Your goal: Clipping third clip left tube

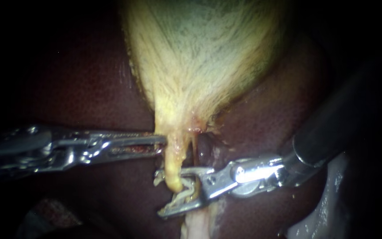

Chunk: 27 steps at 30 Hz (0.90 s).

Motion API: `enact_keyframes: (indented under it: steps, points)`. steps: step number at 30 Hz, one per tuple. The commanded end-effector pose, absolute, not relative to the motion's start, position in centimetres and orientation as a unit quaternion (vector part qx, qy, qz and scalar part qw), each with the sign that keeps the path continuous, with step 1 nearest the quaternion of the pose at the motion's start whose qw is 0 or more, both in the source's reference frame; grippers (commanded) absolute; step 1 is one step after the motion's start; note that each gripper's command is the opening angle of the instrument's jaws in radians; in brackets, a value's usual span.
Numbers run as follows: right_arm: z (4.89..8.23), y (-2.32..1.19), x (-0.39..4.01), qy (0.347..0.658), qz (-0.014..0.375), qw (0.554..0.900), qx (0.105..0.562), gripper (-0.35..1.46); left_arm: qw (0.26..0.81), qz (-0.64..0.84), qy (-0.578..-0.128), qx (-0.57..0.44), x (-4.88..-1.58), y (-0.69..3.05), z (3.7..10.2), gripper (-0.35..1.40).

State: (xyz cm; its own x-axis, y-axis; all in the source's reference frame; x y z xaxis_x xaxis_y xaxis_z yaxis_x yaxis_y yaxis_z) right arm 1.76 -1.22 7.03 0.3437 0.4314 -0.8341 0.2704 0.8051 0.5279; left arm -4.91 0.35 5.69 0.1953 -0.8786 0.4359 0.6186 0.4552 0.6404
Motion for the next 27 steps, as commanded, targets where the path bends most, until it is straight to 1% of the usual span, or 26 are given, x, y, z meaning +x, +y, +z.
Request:
enact_keyframes:
  steps: [1,7,9,16,18,19,21,23,27]
  points:
    - [7.01,-1.17,1.75,0.571,0.055,0.76,0.306,0.54,0.756,-0.495,-0.396,0.164,-4.91,0.35,5.69,-0.35]
    - [6.83,-0.91,1.73,0.57,0.076,0.761,0.301,0.53,0.756,-0.495,-0.396,0.165,-4.92,0.34,5.69,-0.35]
    - [6.78,-0.86,1.72,0.571,0.077,0.761,0.299,0.53,0.756,-0.495,-0.396,0.165,-4.92,0.34,5.69,-0.35]
    - [6.77,-0.84,1.72,0.57,0.079,0.762,0.297,0.47,0.756,-0.495,-0.396,0.165,-4.93,0.34,5.69,-0.35]
    - [6.77,-0.84,1.71,0.57,0.079,0.762,0.297,0.38,0.756,-0.495,-0.396,0.165,-4.93,0.34,5.69,-0.35]
    - [6.78,-0.84,1.7,0.57,0.079,0.762,0.297,0.3,0.756,-0.495,-0.396,0.165,-4.93,0.34,5.69,-0.35]
    - [6.78,-0.84,1.66,0.57,0.081,0.763,0.294,-0.03,0.756,-0.495,-0.396,0.165,-4.93,0.34,5.69,-0.35]
    - [6.79,-0.84,1.62,0.569,0.086,0.764,0.292,-0.27,0.756,-0.495,-0.396,0.165,-4.93,0.34,5.69,-0.35]
    - [6.82,-0.82,1.6,0.569,0.086,0.764,0.292,-0.34,0.756,-0.495,-0.396,0.165,-4.94,0.34,5.7,-0.35]
